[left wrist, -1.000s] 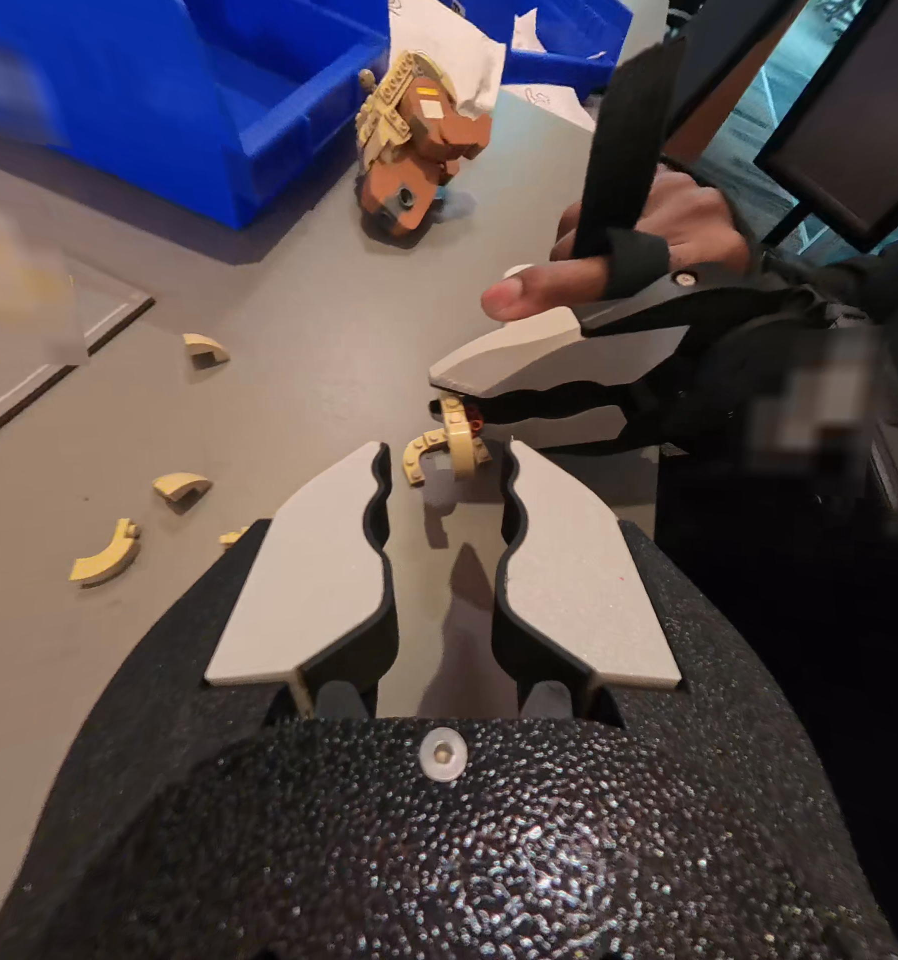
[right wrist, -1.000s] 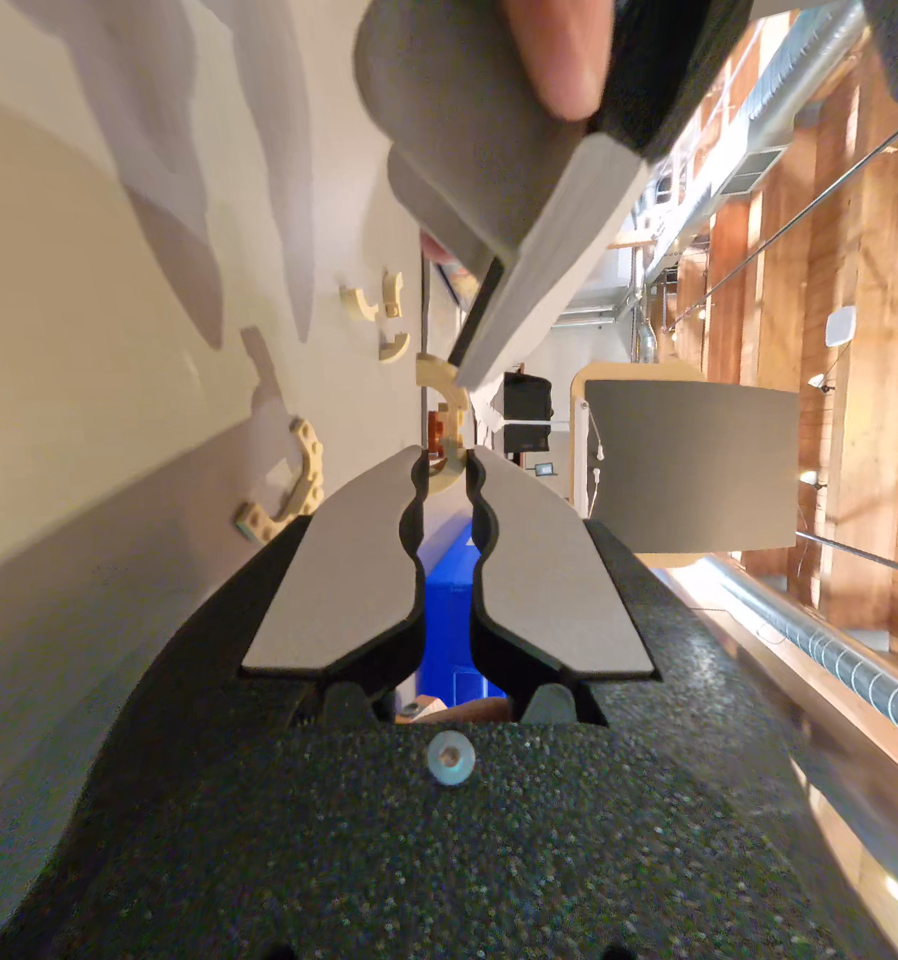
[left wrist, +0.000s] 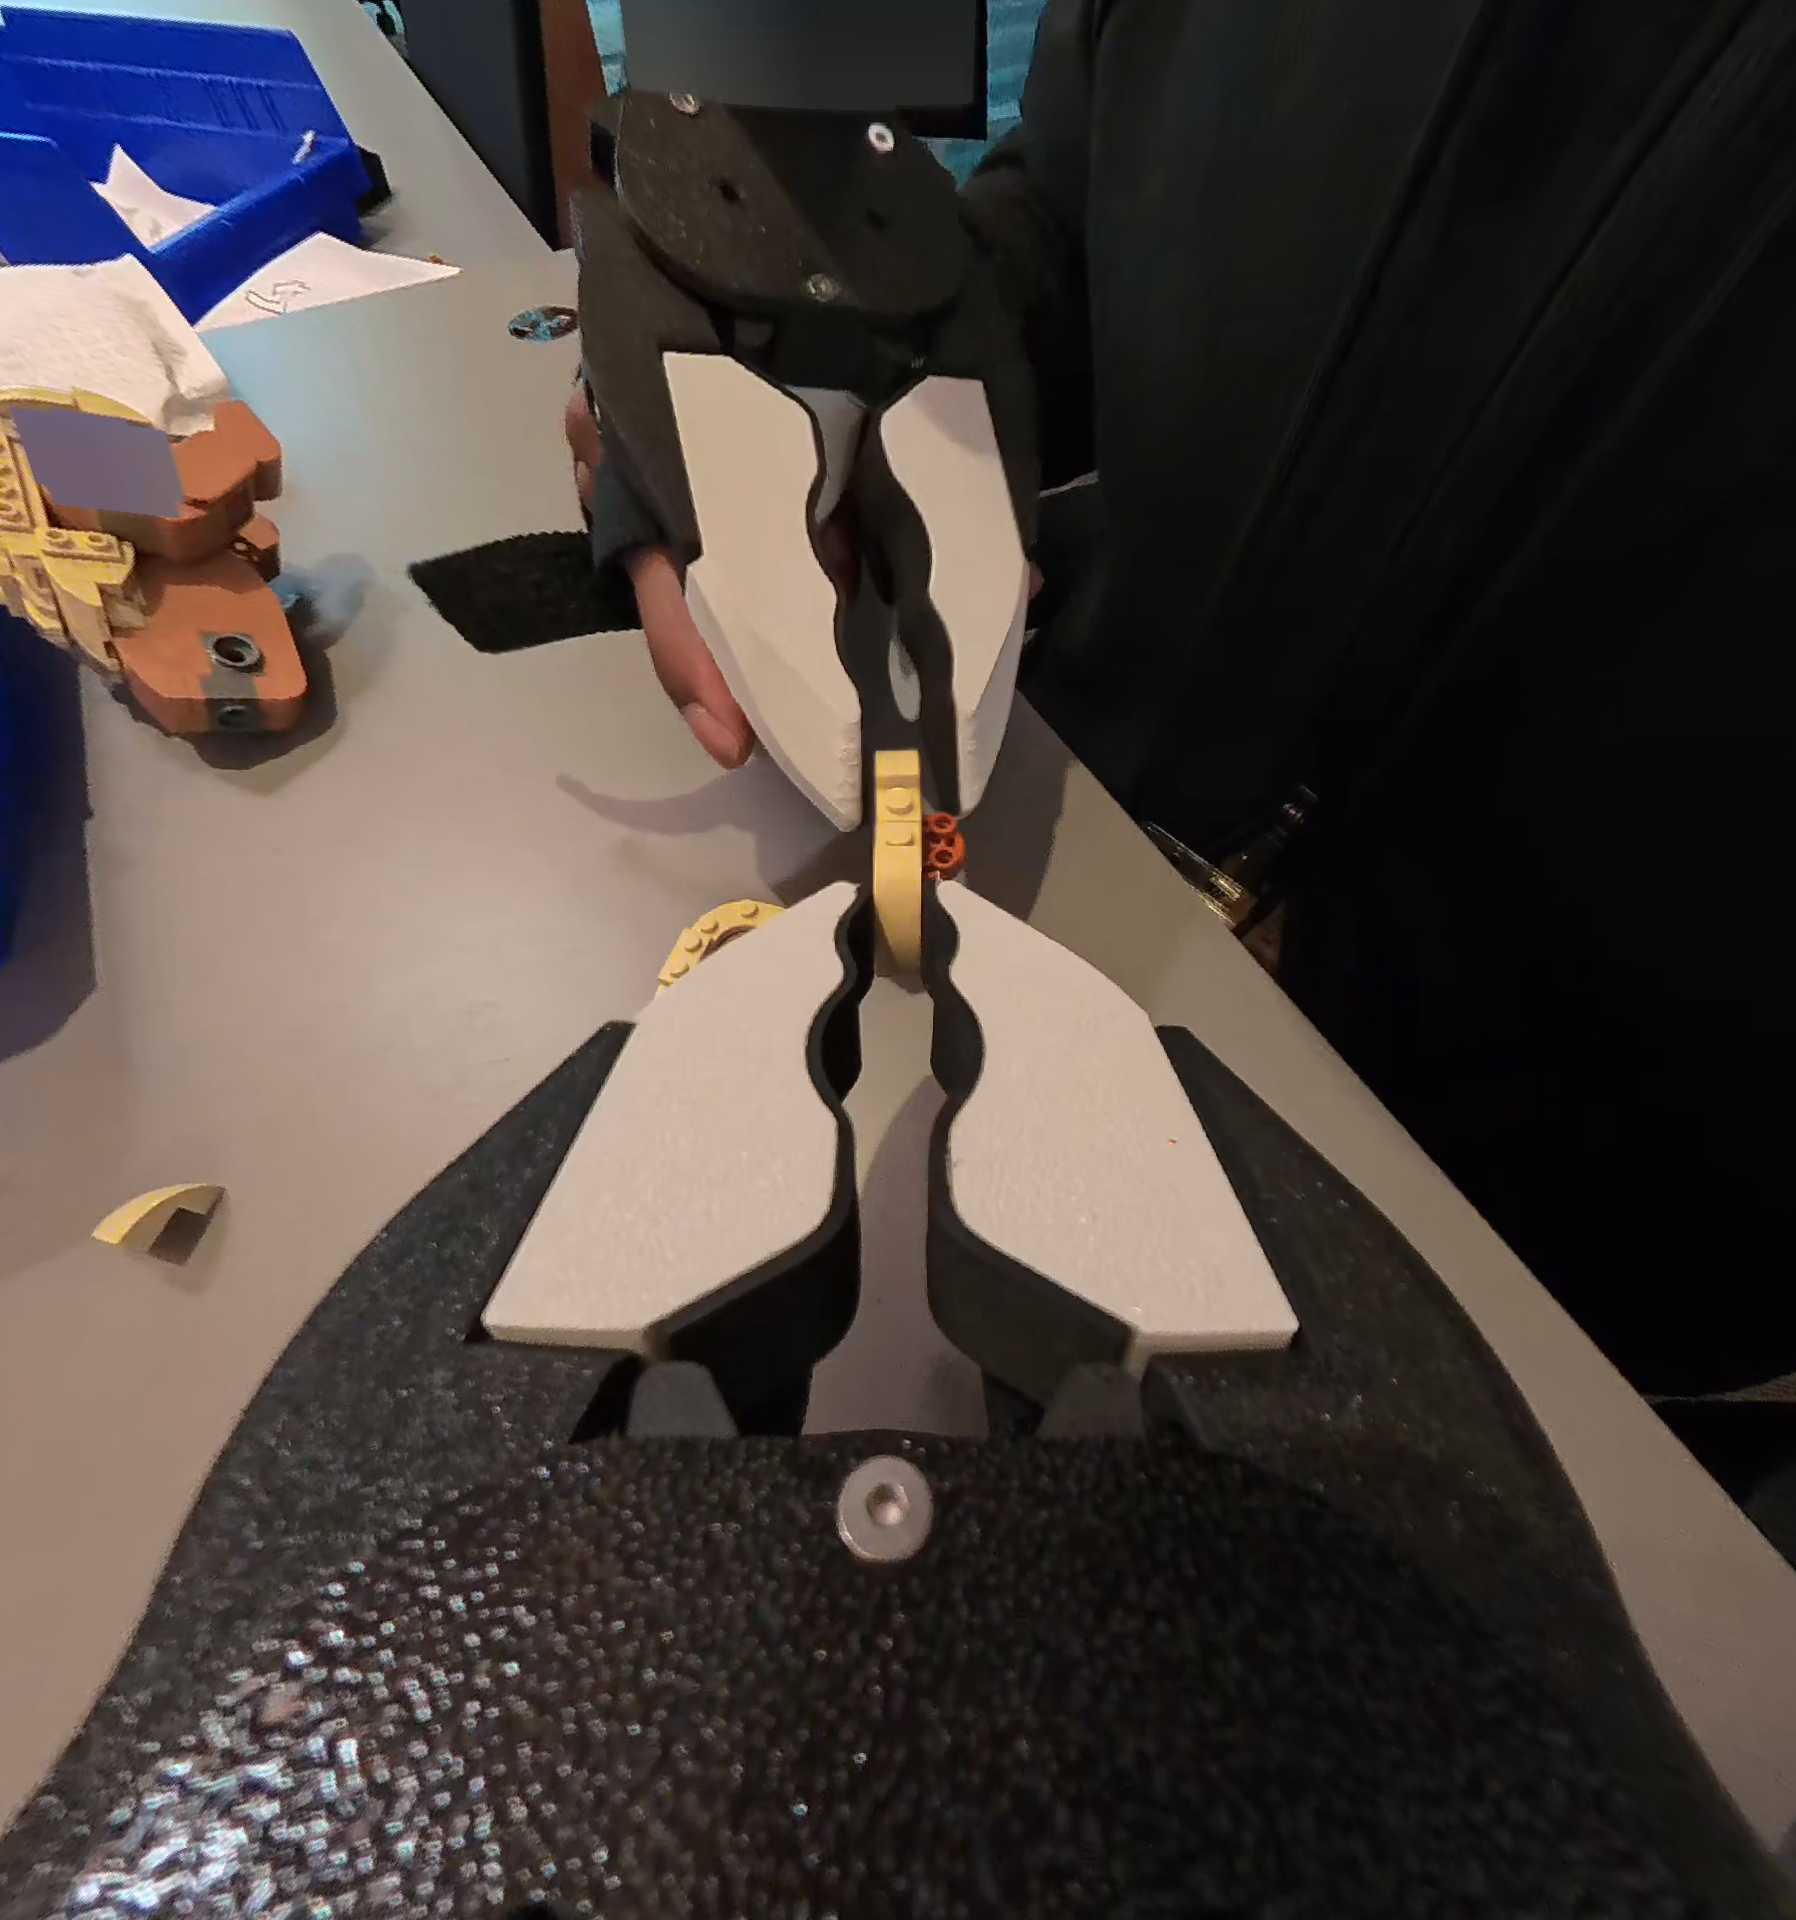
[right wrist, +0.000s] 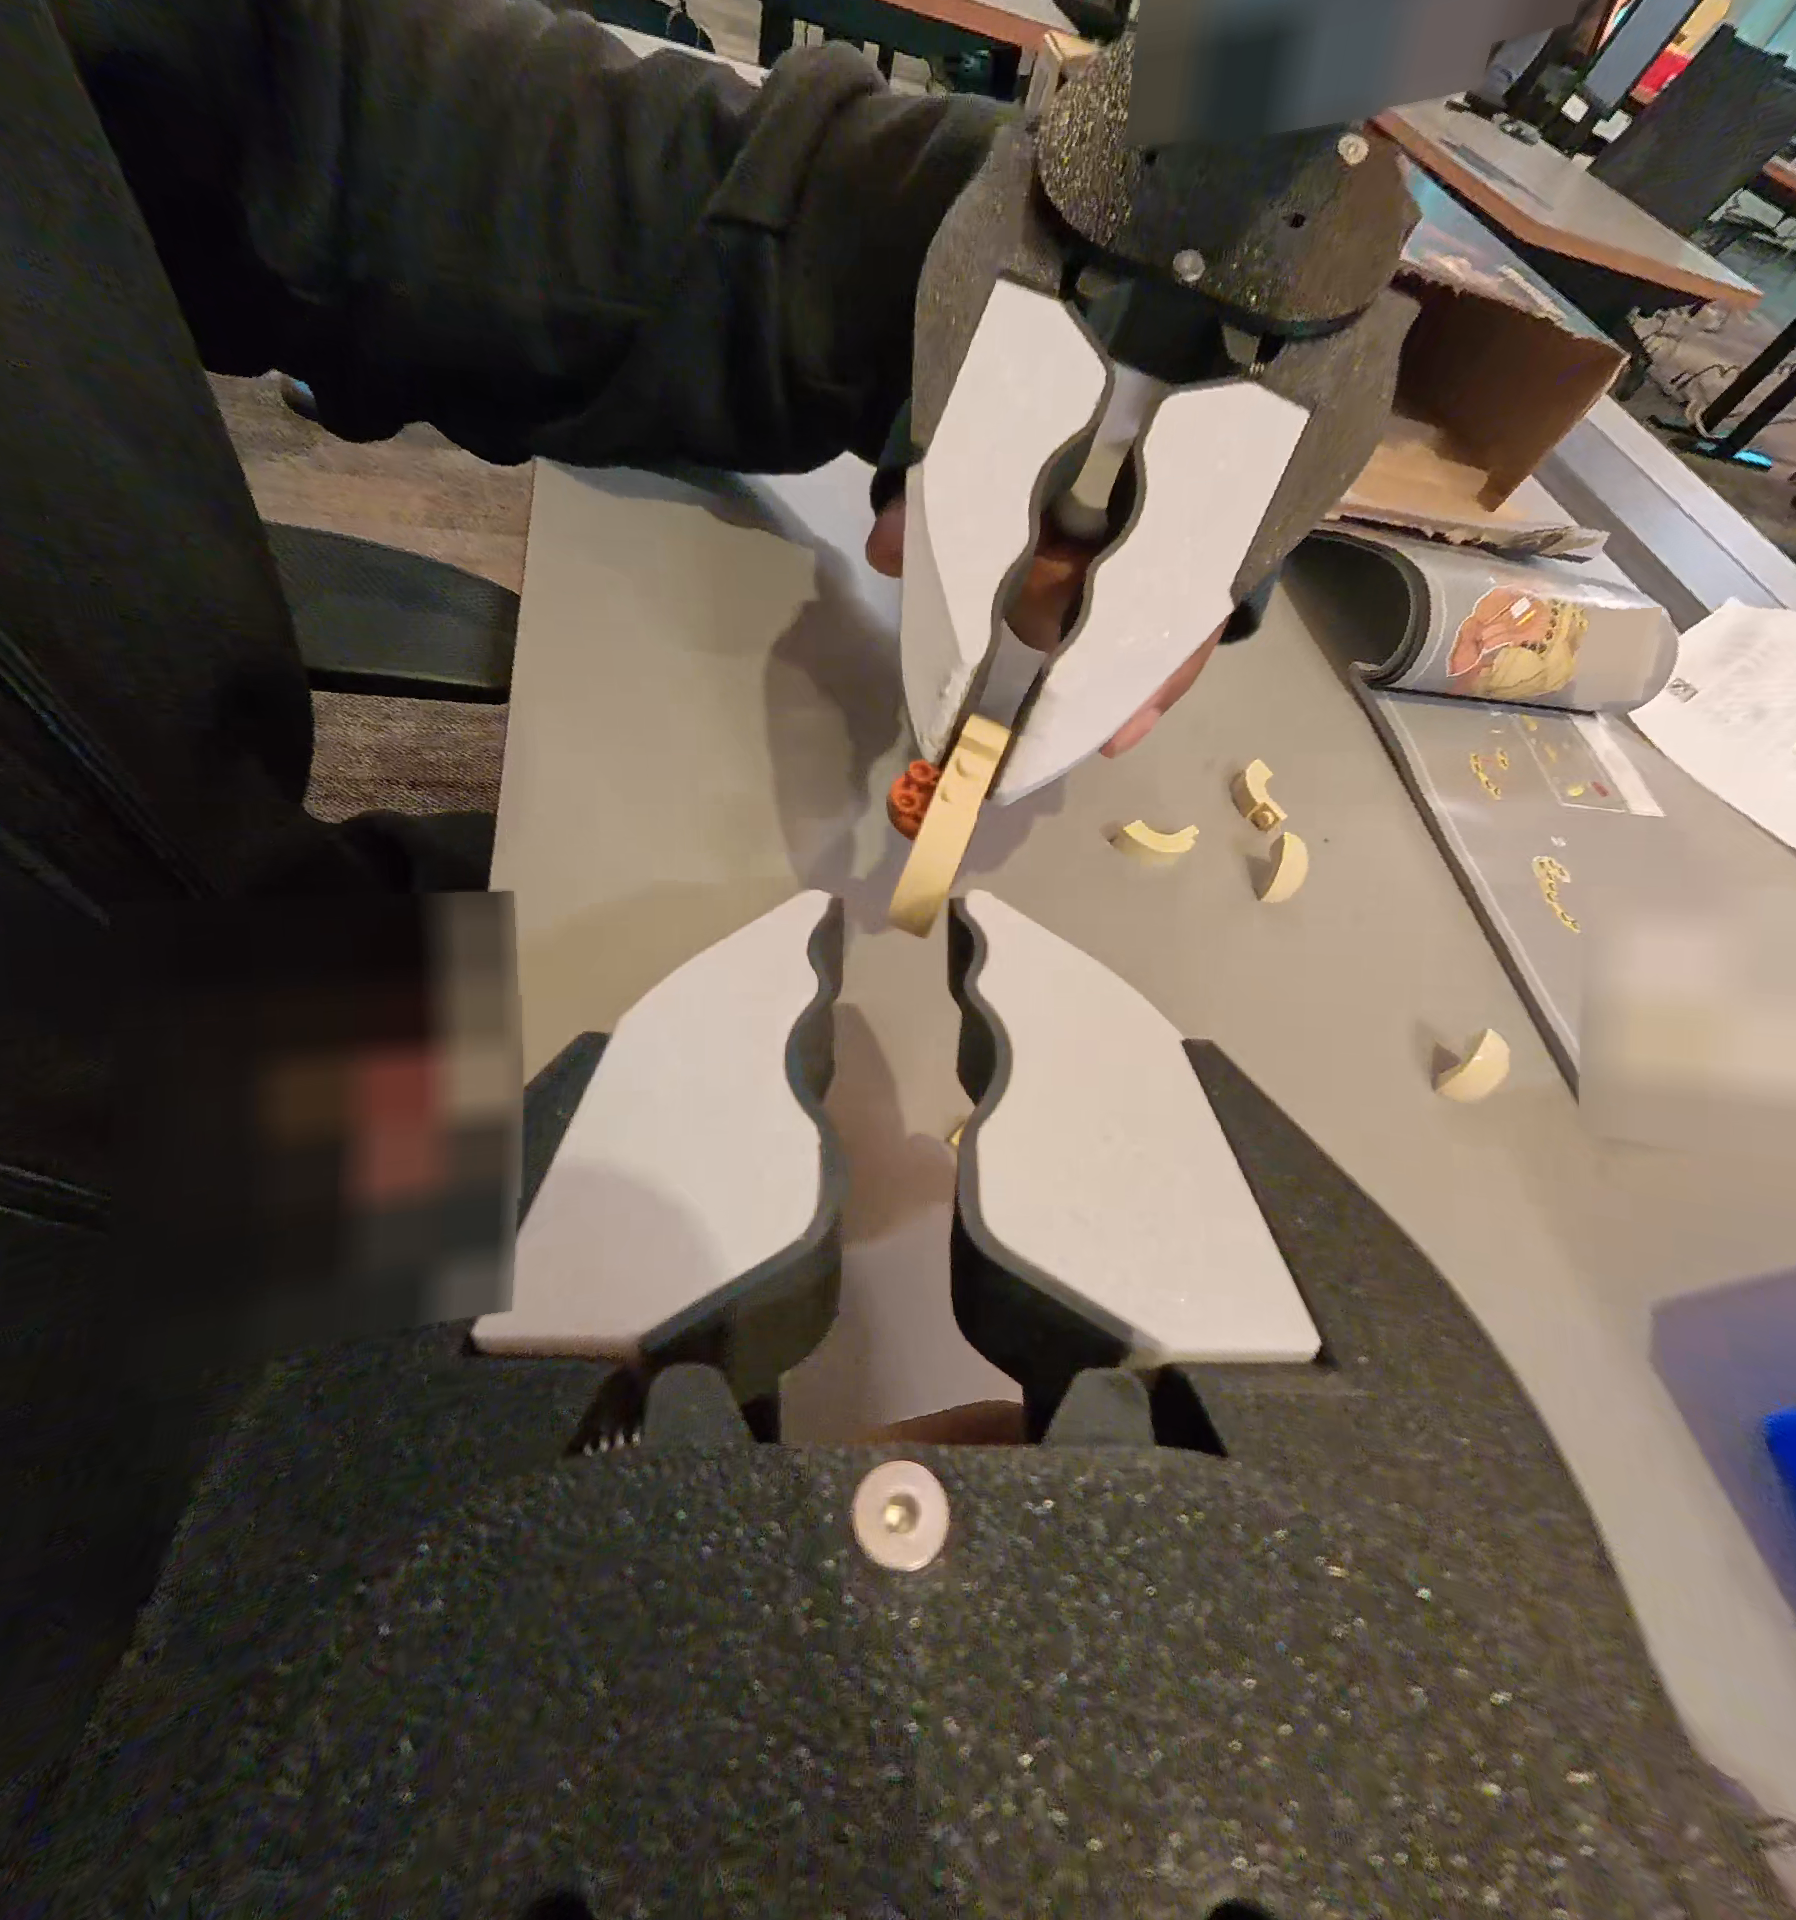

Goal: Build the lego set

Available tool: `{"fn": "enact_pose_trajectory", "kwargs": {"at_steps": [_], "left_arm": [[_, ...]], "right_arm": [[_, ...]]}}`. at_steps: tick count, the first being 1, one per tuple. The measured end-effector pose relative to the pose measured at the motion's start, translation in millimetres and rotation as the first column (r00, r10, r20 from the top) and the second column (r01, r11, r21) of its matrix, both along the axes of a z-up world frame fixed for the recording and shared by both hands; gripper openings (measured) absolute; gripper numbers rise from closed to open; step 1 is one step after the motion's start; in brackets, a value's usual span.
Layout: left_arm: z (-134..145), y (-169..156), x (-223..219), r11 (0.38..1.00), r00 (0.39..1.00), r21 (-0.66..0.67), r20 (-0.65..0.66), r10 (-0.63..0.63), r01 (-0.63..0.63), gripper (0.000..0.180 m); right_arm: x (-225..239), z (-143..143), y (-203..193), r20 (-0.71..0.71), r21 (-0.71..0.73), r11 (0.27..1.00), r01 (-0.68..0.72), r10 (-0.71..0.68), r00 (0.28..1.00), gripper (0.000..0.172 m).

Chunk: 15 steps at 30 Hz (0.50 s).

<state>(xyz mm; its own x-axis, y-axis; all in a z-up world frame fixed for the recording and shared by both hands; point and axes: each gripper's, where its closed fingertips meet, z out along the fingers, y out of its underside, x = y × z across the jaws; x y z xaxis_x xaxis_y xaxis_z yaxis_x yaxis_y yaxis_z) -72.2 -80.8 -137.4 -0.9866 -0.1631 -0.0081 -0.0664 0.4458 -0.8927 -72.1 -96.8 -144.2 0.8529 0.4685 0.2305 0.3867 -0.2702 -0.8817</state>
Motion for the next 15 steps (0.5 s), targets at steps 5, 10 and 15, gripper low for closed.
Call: {"fn": "enact_pose_trajectory", "kwargs": {"at_steps": [5,10,15], "left_arm": [[-2,-1,-1,1.0,1.0,0.006,-0.012,-0.019,0.019,0.008],[-2,6,17,0.992,0.992,0.02,0.011,0.127,-0.127,0.014],[13,39,55,0.747,0.741,-0.053,0.101,0.664,-0.663,0.037]], "right_arm": [[-3,0,3,-0.016,-0.009,1.0,0.012,-0.013,1.0,0.014],[16,-3,10,-0.037,-0.025,0.987,0.159,-0.16,0.986,0.009],[41,-3,13,-0.16,-0.075,0.917,0.392,-0.399,0.903,0.008]]}}
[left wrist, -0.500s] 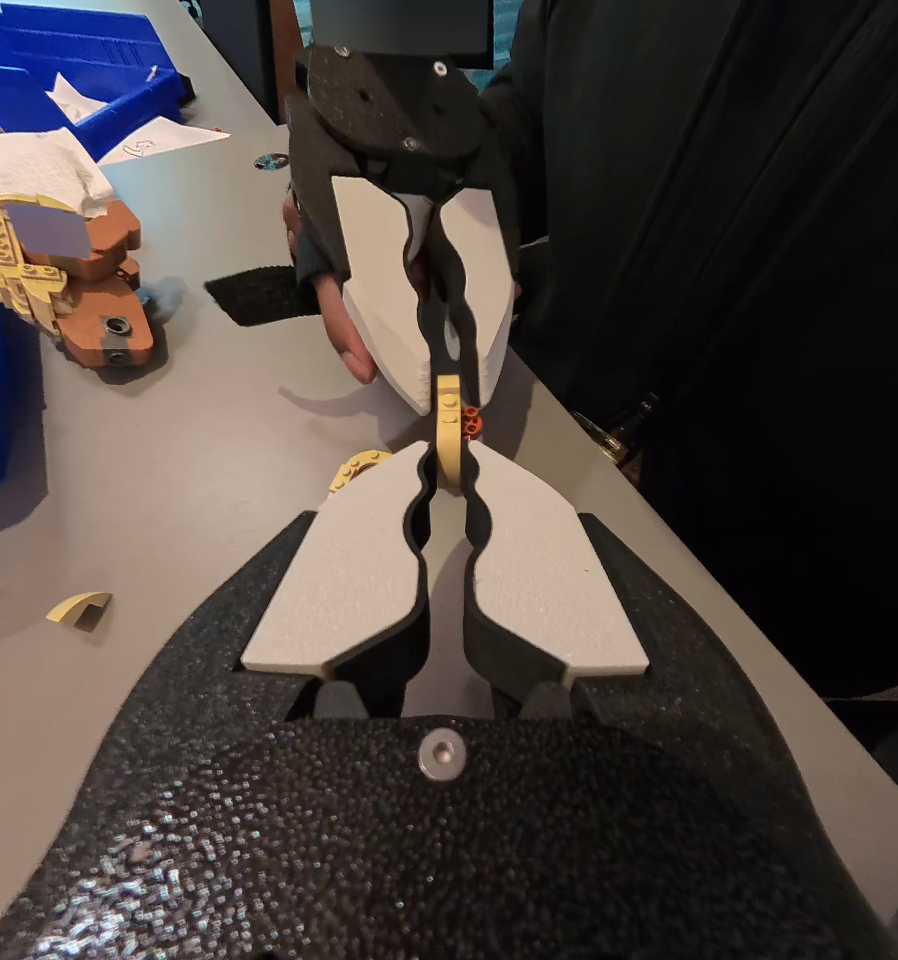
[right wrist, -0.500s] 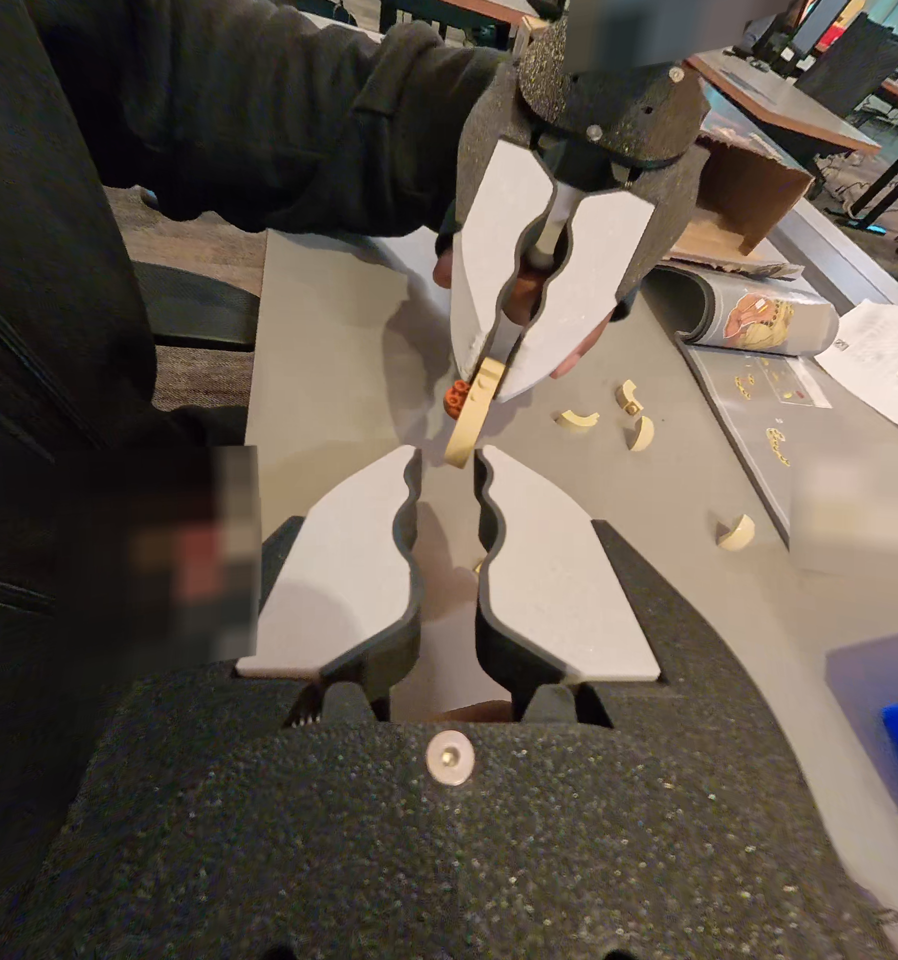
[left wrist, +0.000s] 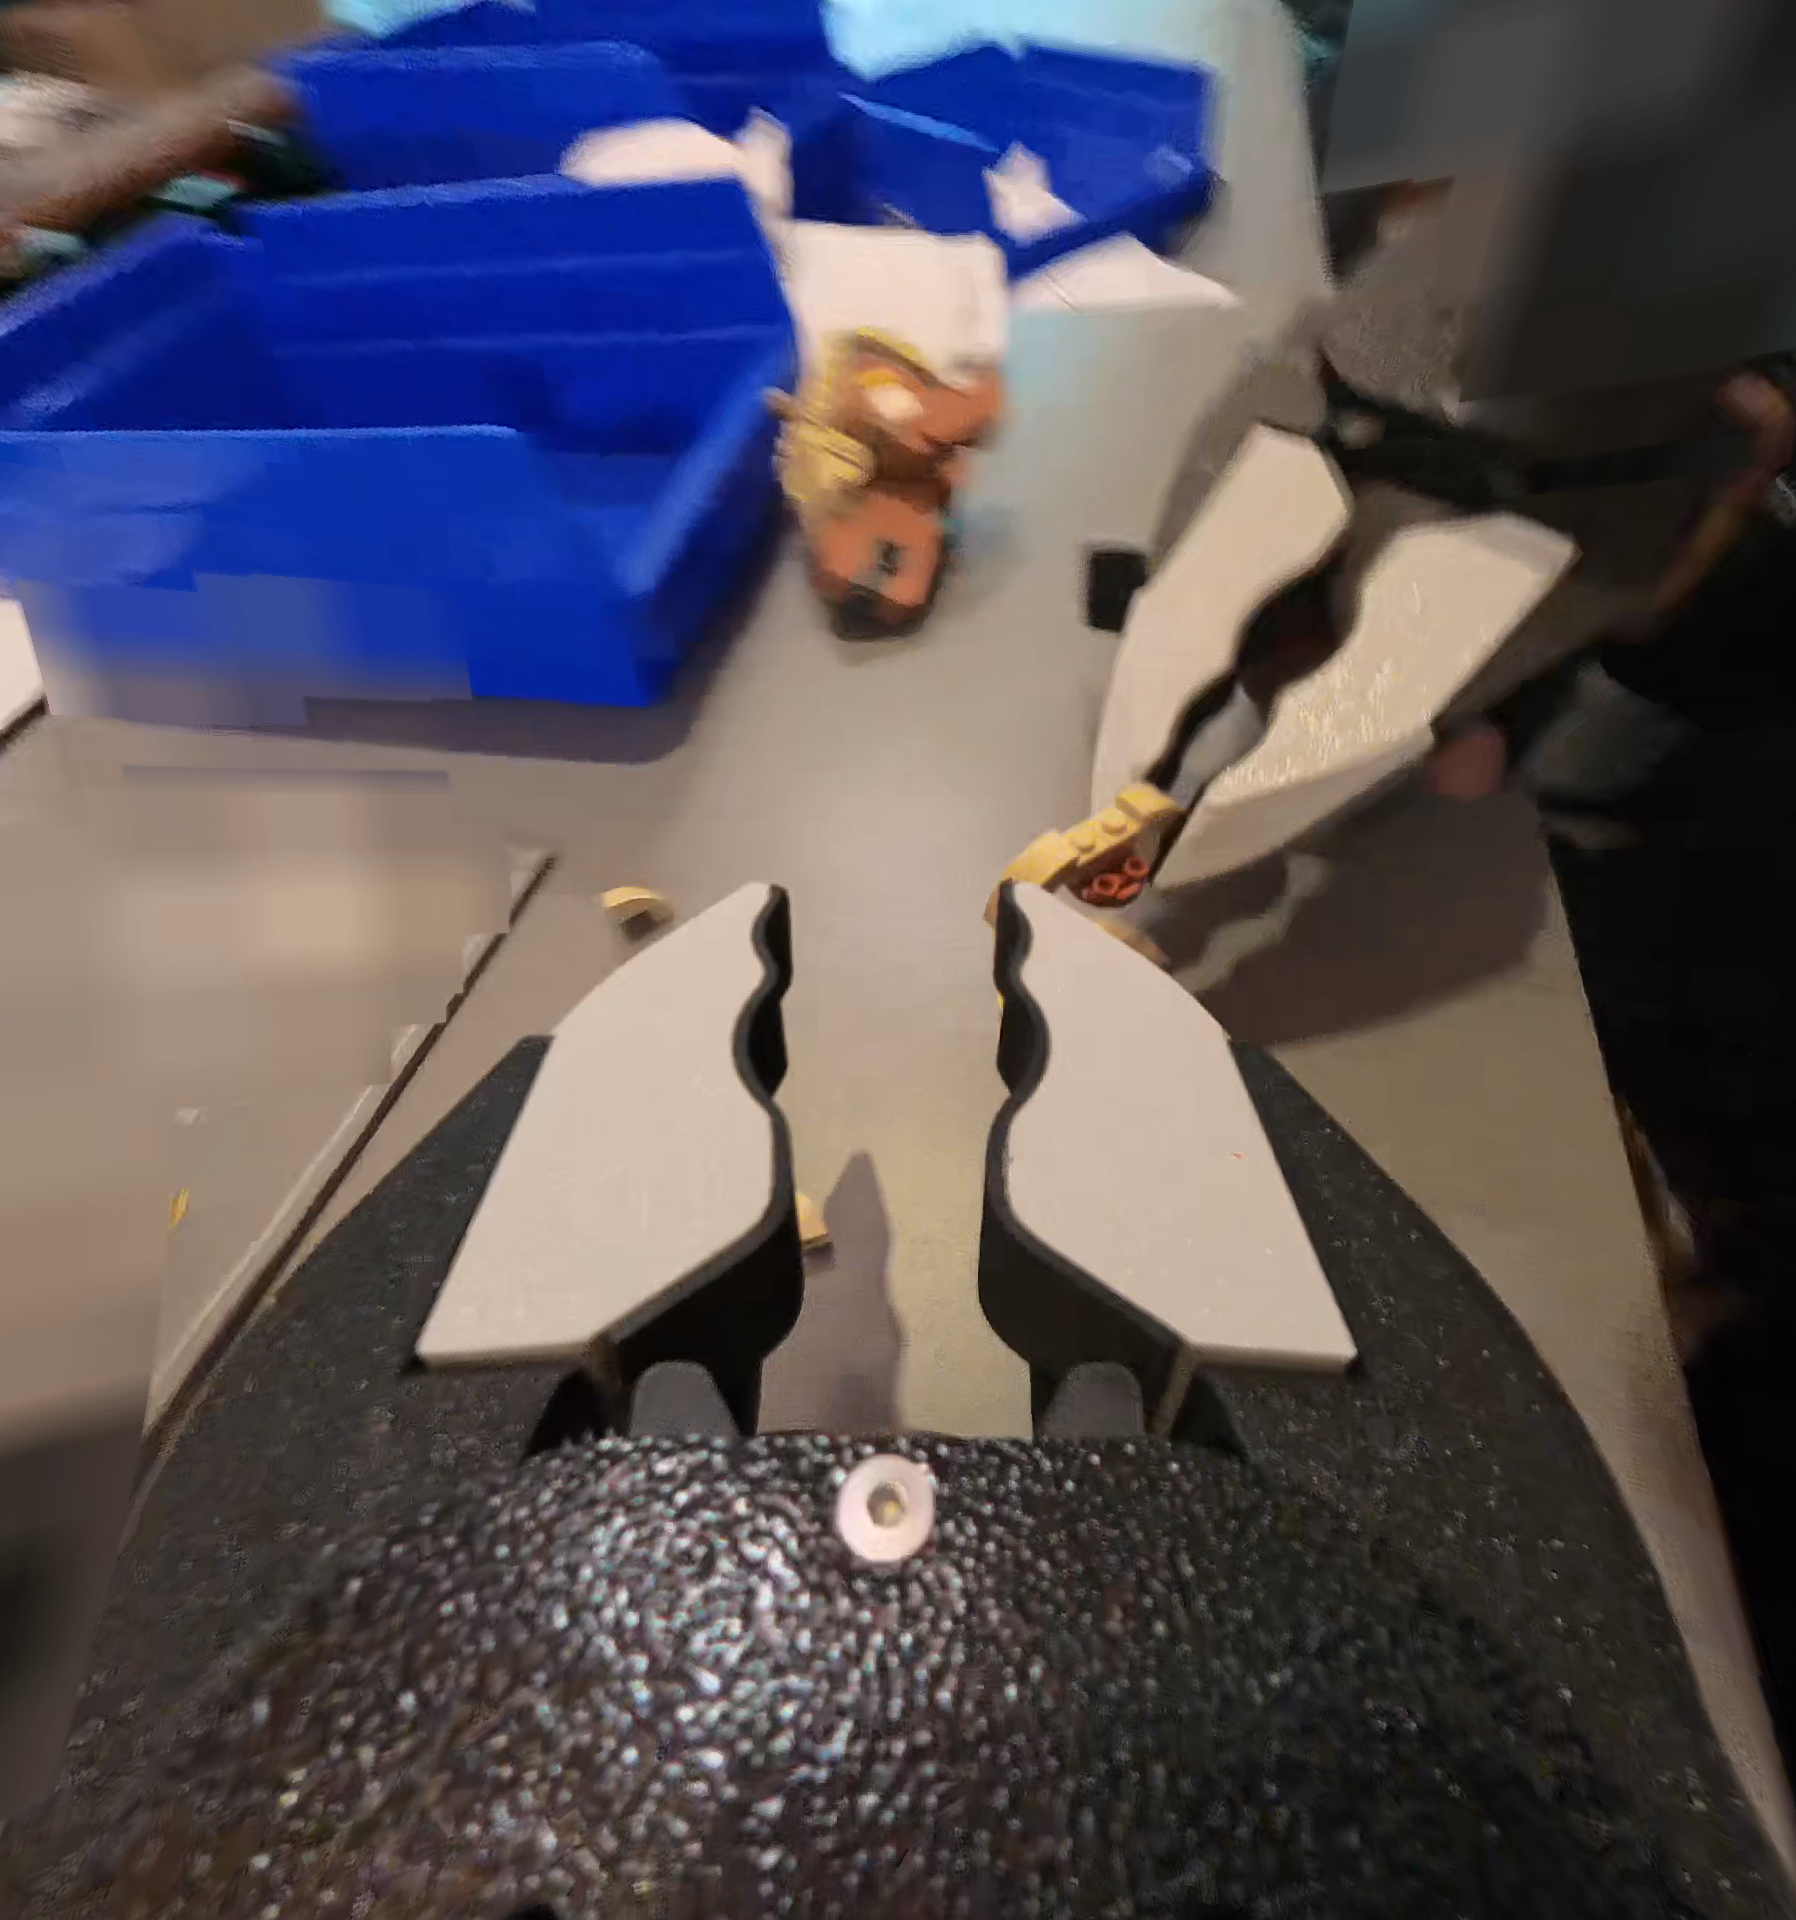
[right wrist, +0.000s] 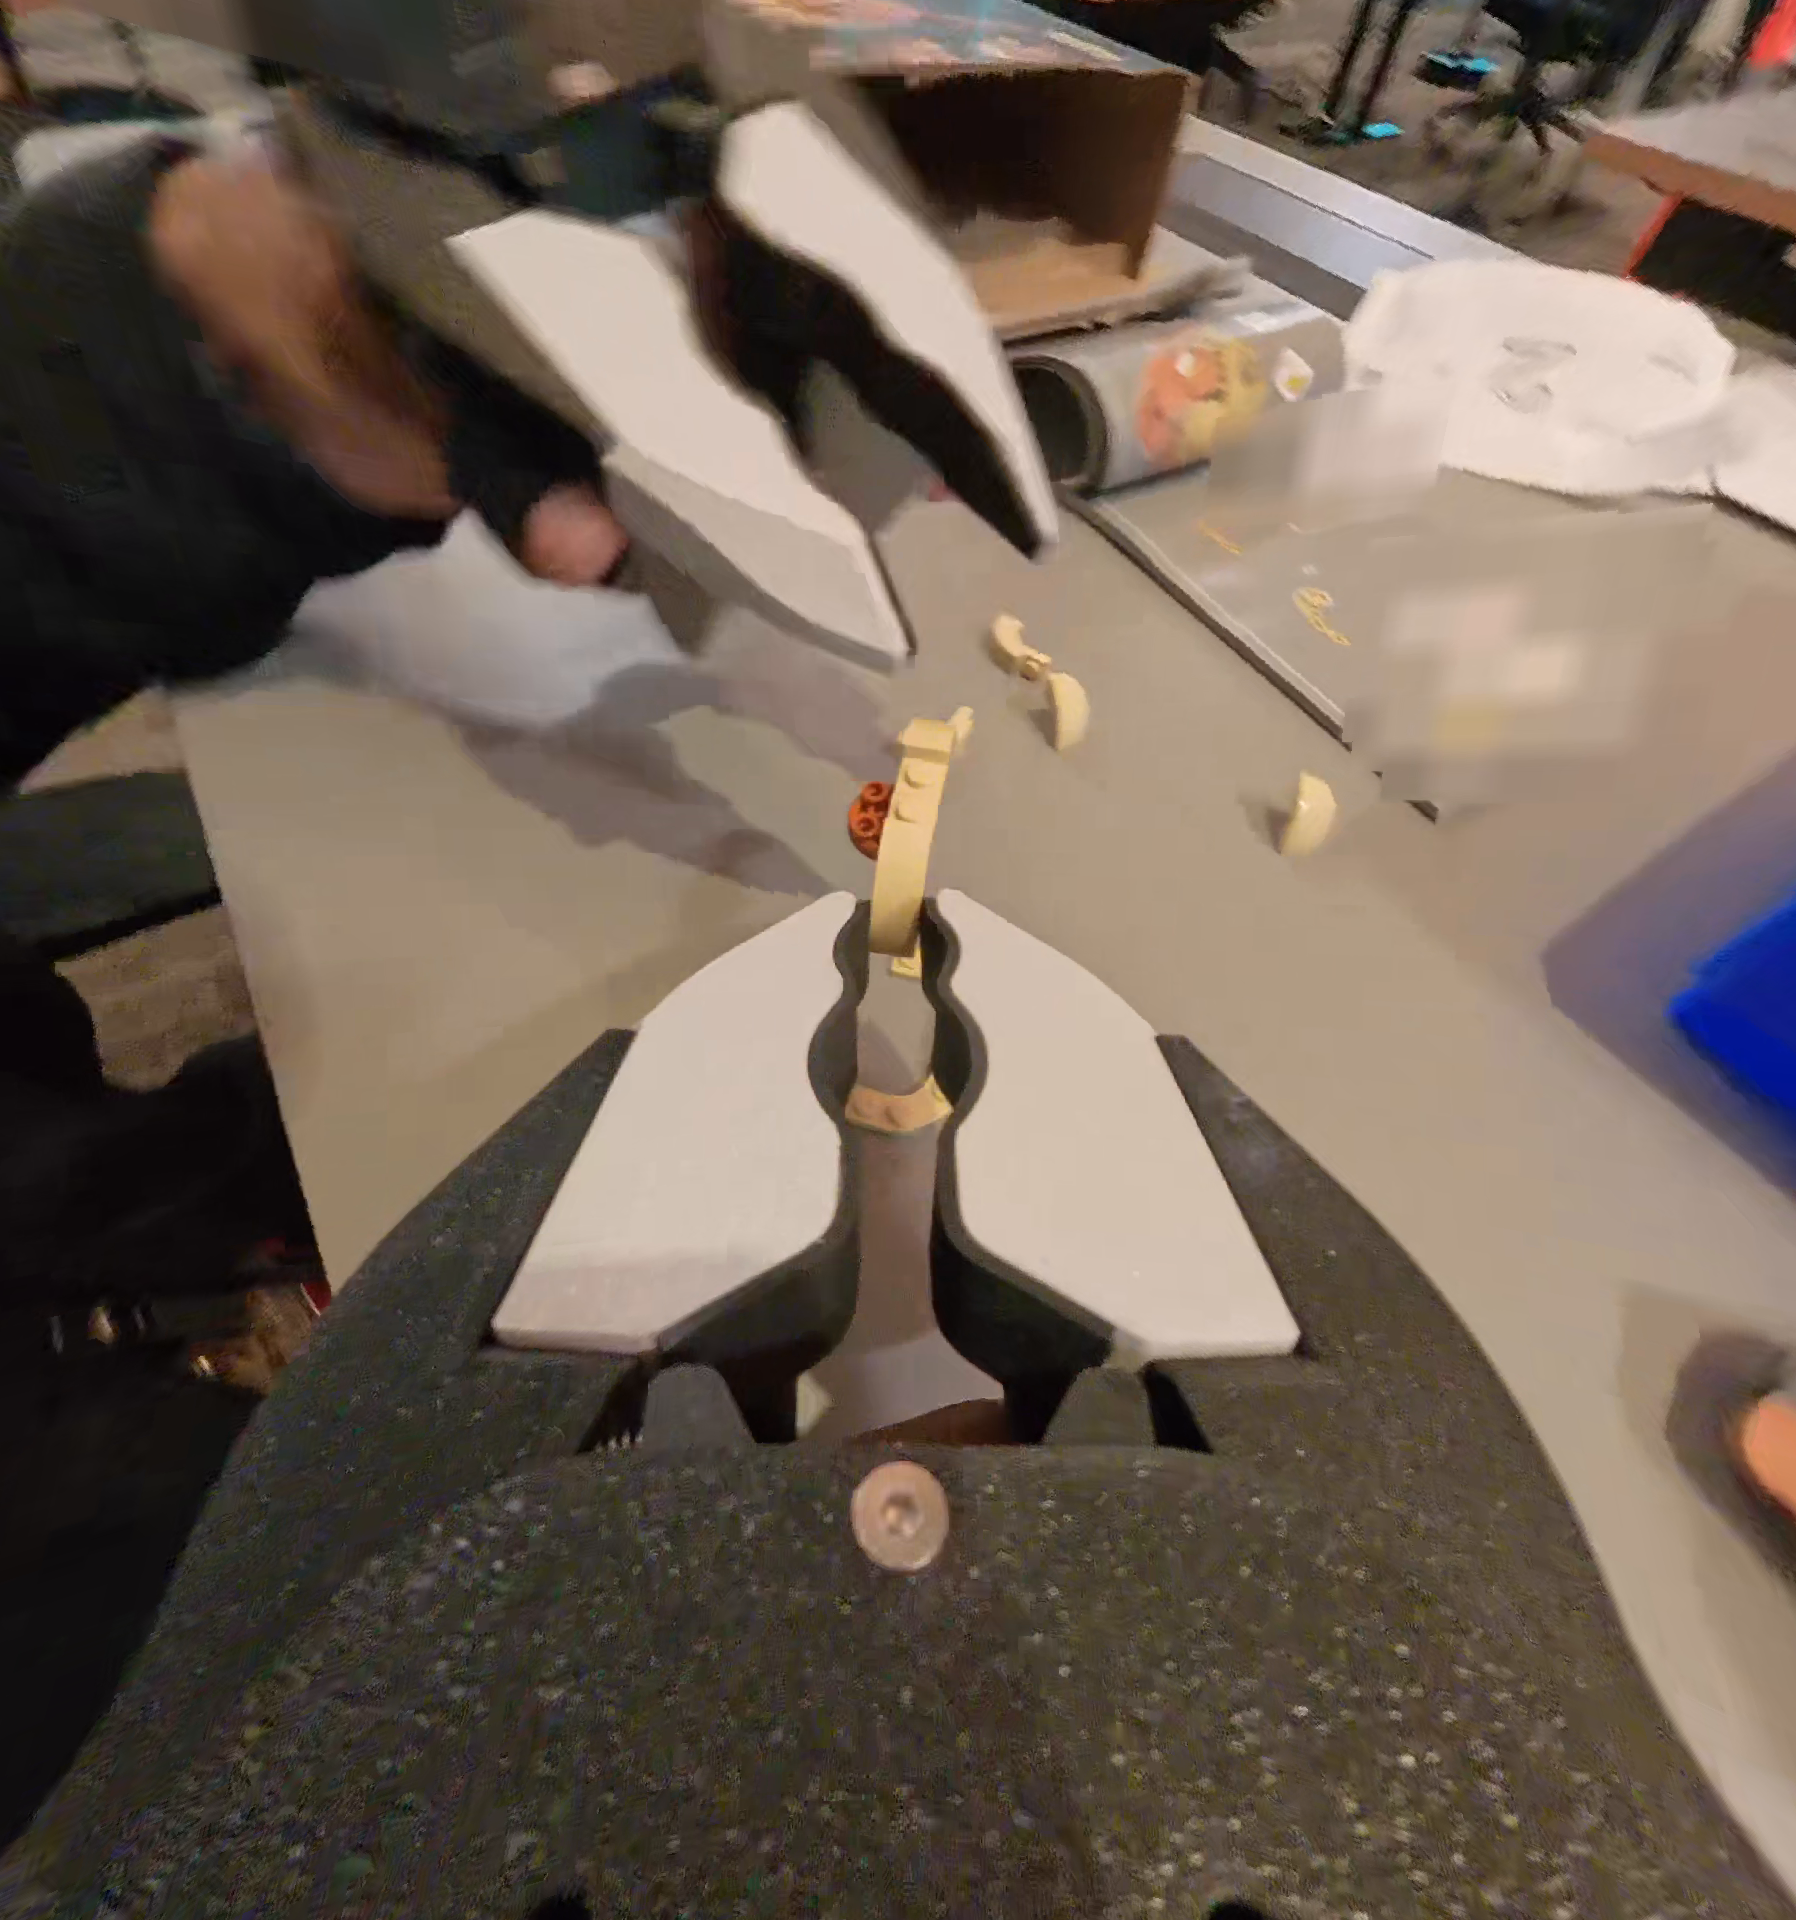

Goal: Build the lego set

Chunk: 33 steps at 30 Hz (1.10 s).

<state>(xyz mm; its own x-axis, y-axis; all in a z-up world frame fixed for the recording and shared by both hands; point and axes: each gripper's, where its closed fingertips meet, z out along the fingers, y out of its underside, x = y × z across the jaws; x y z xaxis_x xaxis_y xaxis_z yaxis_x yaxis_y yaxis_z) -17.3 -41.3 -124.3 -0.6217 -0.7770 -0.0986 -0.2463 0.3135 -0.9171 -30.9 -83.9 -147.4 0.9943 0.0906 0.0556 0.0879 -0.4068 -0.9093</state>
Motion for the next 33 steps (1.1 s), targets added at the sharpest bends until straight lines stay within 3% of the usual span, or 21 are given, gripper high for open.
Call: {"fn": "enact_pose_trajectory", "kwargs": {"at_steps": [3,7,20,25,28,31,33], "left_arm": [[5,-8,-12,0.976,0.978,-0.121,0.075,0.192,-0.183,0.024],[-5,-19,-21,0.954,0.943,-0.013,0.145,0.298,-0.3,0.02],[2,-32,-25,0.956,0.938,-0.032,0.189,0.291,-0.29,0.015],[2,-29,-28,0.938,0.943,-0.156,0.078,0.324,-0.31,0.015],[3,-28,-31,0.894,0.942,-0.303,-0.043,0.333,-0.33,0.016],[0,-25,-31,0.855,0.927,-0.359,-0.111,0.359,-0.374,0.016],[-1,-27,-31,0.802,0.918,-0.447,-0.19,0.348,-0.396,0.016]], "right_arm": [[4,0,2,-0.085,0.001,0.994,0.108,-0.107,0.991,0.008],[-1,5,8,-0.138,0.024,0.989,0.148,-0.144,0.98,0.008],[-14,15,8,-0.133,0.078,0.982,0.173,-0.162,0.978,0.008],[-11,19,10,-0.114,0.12,0.974,0.194,-0.181,0.977,0.008],[-11,22,11,-0.12,0.144,0.969,0.201,-0.185,0.975,0.008],[-10,22,12,-0.124,0.161,0.963,0.216,-0.198,0.972,0.008],[-10,25,12,-0.108,0.189,0.956,0.223,-0.206,0.973,0.008]]}}
